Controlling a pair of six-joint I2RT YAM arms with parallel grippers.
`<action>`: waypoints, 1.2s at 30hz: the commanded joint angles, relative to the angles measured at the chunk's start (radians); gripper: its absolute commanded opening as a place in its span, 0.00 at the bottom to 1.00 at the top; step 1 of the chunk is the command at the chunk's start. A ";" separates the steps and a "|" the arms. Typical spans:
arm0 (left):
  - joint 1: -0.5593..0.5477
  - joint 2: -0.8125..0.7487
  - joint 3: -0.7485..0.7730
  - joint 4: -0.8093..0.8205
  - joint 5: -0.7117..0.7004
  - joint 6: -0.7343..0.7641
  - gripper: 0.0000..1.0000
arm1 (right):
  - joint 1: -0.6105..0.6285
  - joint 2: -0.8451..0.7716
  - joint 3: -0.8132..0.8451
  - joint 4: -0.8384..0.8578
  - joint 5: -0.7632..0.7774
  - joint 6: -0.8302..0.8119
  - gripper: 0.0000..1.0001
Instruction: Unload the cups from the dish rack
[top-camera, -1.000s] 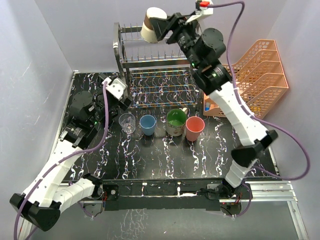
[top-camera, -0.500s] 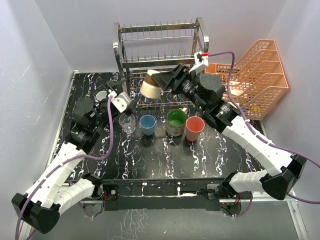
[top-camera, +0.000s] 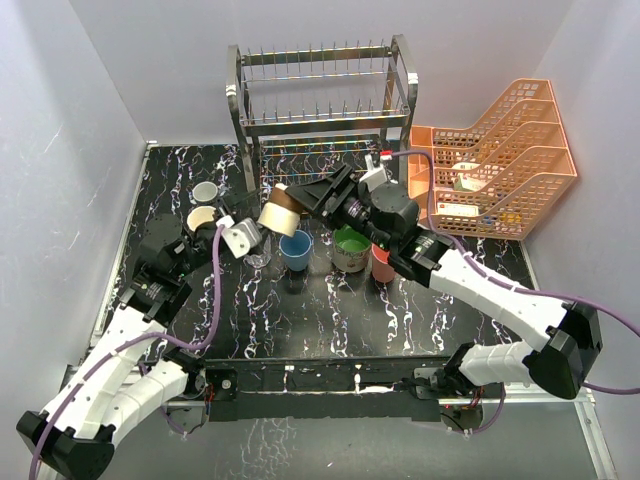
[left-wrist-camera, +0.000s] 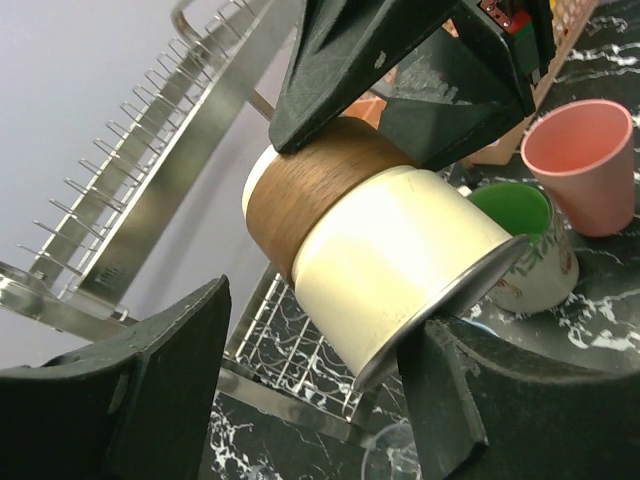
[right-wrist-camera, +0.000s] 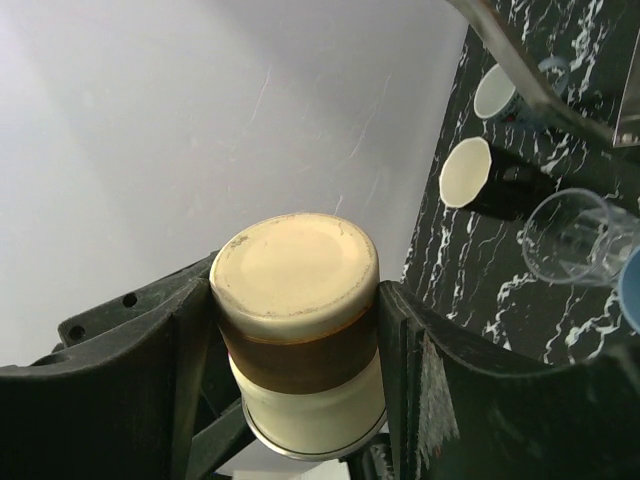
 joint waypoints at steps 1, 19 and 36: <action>0.005 -0.028 -0.025 -0.024 0.013 0.038 0.60 | 0.041 -0.037 -0.044 0.146 0.030 0.165 0.08; 0.004 -0.038 0.016 -0.250 0.056 0.020 0.00 | 0.094 -0.140 -0.197 0.019 0.175 0.202 0.91; -0.011 0.348 0.187 -1.003 0.028 0.221 0.00 | -0.263 -0.428 -0.224 -0.618 0.282 -0.173 0.98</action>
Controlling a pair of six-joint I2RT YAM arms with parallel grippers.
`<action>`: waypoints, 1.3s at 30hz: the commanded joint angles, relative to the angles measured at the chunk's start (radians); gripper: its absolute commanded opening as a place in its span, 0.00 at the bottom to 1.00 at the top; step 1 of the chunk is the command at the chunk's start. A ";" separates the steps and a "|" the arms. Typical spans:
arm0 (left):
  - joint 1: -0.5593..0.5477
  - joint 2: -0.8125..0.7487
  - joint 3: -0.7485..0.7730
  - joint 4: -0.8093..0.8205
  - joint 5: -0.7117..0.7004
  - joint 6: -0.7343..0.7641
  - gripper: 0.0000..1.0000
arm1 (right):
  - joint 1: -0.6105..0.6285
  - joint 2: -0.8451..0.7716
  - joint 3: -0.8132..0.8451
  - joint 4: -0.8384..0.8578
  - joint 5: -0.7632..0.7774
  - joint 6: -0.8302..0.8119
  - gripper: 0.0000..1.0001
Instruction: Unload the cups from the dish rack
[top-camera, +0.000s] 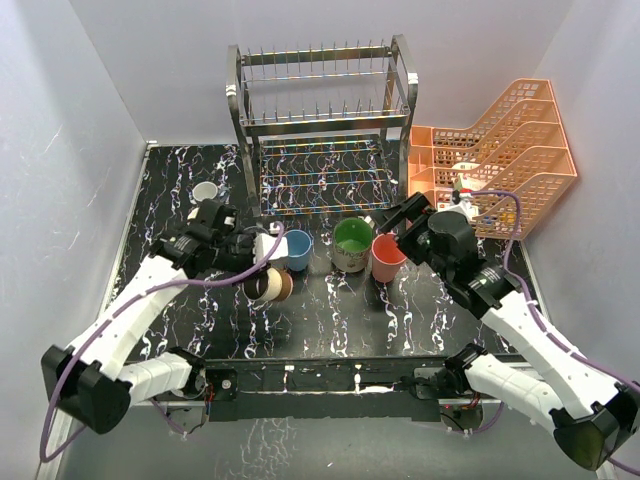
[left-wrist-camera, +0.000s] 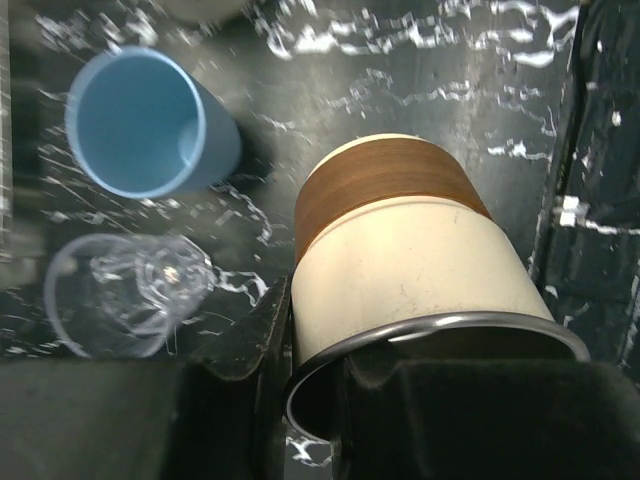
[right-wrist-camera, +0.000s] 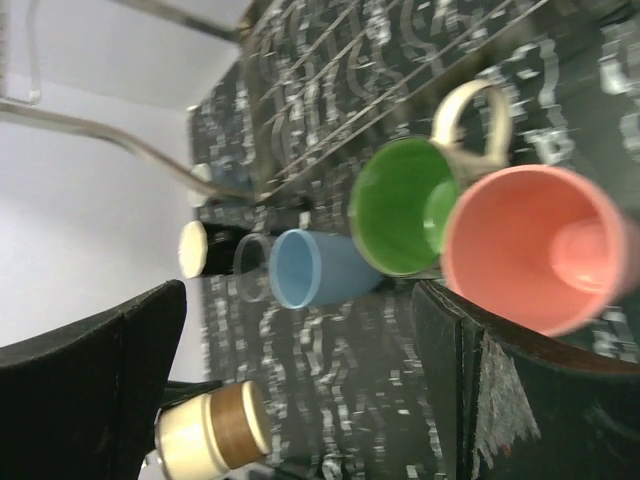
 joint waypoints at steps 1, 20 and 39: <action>-0.024 0.099 0.006 -0.108 -0.063 -0.021 0.00 | -0.036 -0.043 0.077 -0.205 0.131 -0.166 0.98; -0.248 0.419 -0.014 0.057 -0.356 -0.182 0.06 | -0.057 -0.087 0.027 -0.367 0.388 -0.204 0.98; -0.174 0.242 0.239 -0.102 -0.279 -0.231 0.97 | -0.061 -0.095 0.023 -0.345 0.510 -0.267 0.98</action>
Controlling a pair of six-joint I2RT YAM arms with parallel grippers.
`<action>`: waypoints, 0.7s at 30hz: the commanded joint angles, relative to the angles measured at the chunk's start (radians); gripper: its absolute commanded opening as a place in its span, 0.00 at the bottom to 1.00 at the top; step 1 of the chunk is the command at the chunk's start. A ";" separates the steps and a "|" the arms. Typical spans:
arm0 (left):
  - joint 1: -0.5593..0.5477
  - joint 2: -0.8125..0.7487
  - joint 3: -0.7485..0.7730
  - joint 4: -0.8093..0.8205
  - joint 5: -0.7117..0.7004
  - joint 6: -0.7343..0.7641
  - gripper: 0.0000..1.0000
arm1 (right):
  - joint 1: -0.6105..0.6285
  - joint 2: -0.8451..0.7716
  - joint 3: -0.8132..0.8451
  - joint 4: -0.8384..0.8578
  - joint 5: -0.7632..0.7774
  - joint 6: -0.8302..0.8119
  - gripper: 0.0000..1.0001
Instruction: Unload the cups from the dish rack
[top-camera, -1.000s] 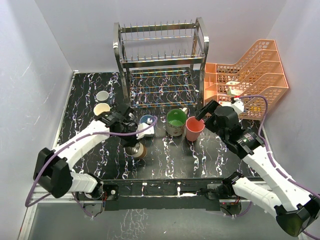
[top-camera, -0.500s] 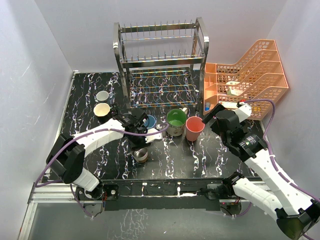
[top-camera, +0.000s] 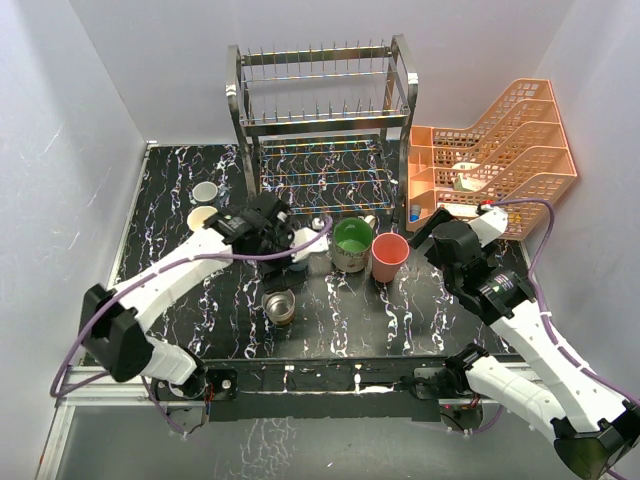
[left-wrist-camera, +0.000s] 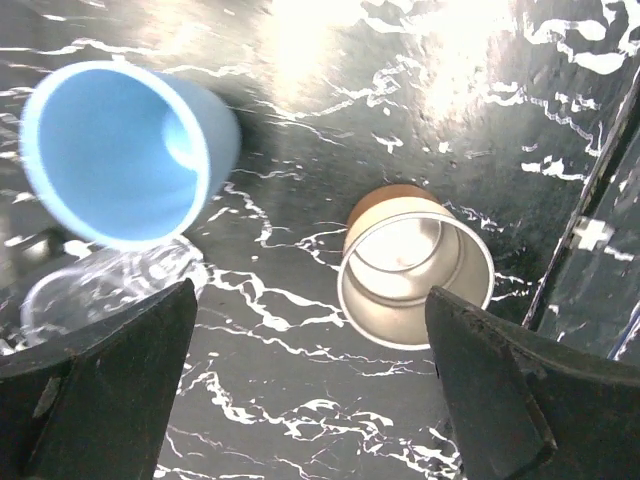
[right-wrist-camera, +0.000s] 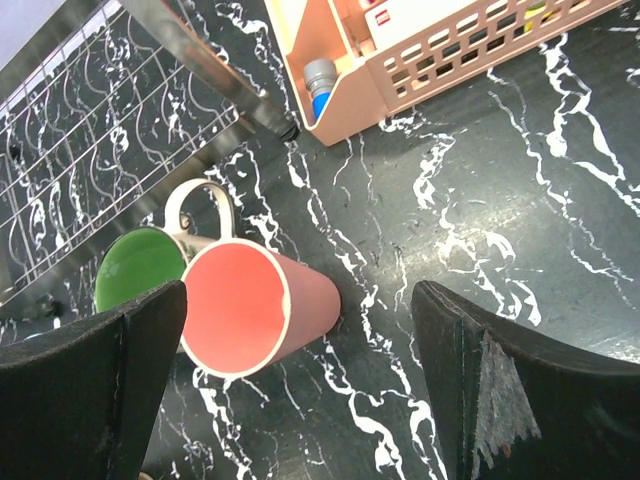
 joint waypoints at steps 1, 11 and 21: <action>0.103 -0.144 0.075 -0.033 0.061 -0.038 0.97 | -0.008 -0.006 0.003 0.058 0.114 -0.042 0.98; 0.566 -0.431 -0.196 0.360 0.087 -0.214 0.97 | -0.036 -0.032 -0.201 0.345 0.410 -0.187 0.98; 0.676 -0.582 -0.618 0.713 0.001 -0.245 0.97 | -0.082 -0.016 -0.517 0.936 0.495 -0.492 0.98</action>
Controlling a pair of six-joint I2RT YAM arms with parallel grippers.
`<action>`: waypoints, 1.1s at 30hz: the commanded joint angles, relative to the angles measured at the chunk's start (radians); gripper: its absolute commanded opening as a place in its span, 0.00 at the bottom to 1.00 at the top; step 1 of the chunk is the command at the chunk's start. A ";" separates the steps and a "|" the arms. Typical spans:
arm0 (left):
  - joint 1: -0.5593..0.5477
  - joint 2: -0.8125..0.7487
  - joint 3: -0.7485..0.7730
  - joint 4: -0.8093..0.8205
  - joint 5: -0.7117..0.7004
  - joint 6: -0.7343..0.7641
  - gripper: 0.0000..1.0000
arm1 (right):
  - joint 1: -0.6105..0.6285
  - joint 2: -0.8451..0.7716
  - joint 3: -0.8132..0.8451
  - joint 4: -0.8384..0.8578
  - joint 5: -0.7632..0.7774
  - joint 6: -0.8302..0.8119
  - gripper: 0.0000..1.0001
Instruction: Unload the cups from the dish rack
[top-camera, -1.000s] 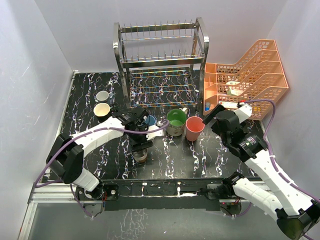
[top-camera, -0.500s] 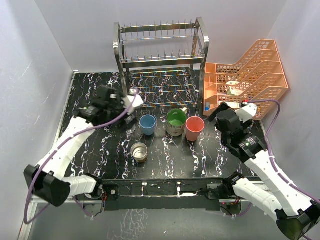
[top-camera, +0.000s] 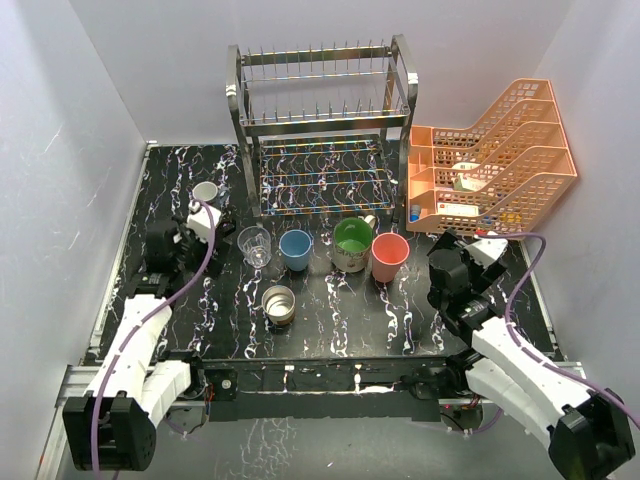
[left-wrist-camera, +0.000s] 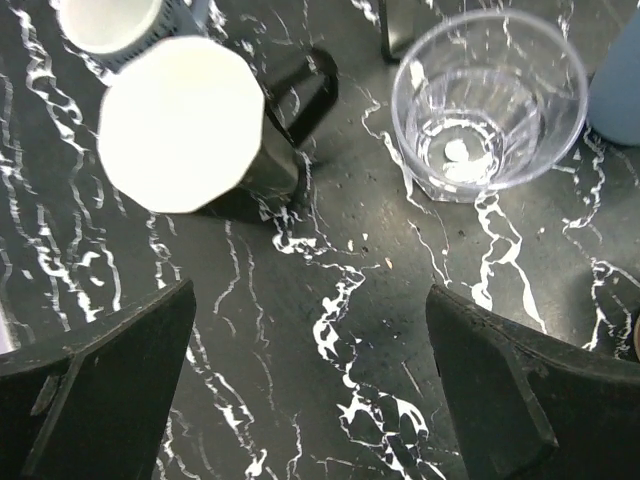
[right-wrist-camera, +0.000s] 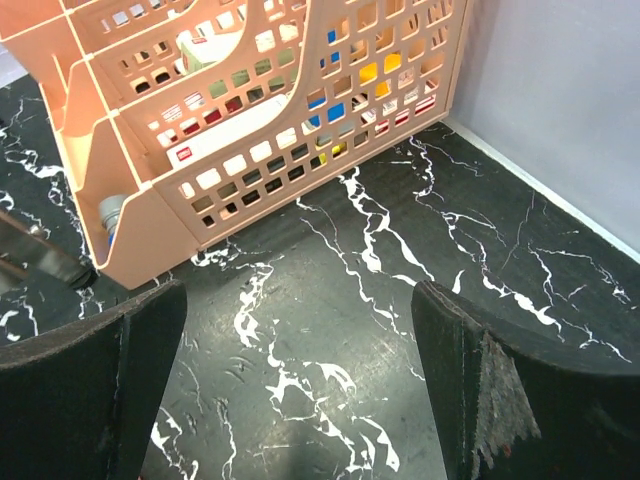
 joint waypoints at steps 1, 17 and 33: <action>0.003 -0.033 -0.098 0.142 0.033 0.024 0.97 | -0.029 0.061 -0.072 0.360 0.036 -0.163 0.98; 0.037 0.221 -0.357 0.746 -0.116 -0.276 0.97 | -0.177 0.356 -0.240 0.888 -0.162 -0.292 0.98; 0.075 0.526 -0.414 1.223 -0.060 -0.389 0.97 | -0.296 0.578 -0.214 1.116 -0.297 -0.285 0.98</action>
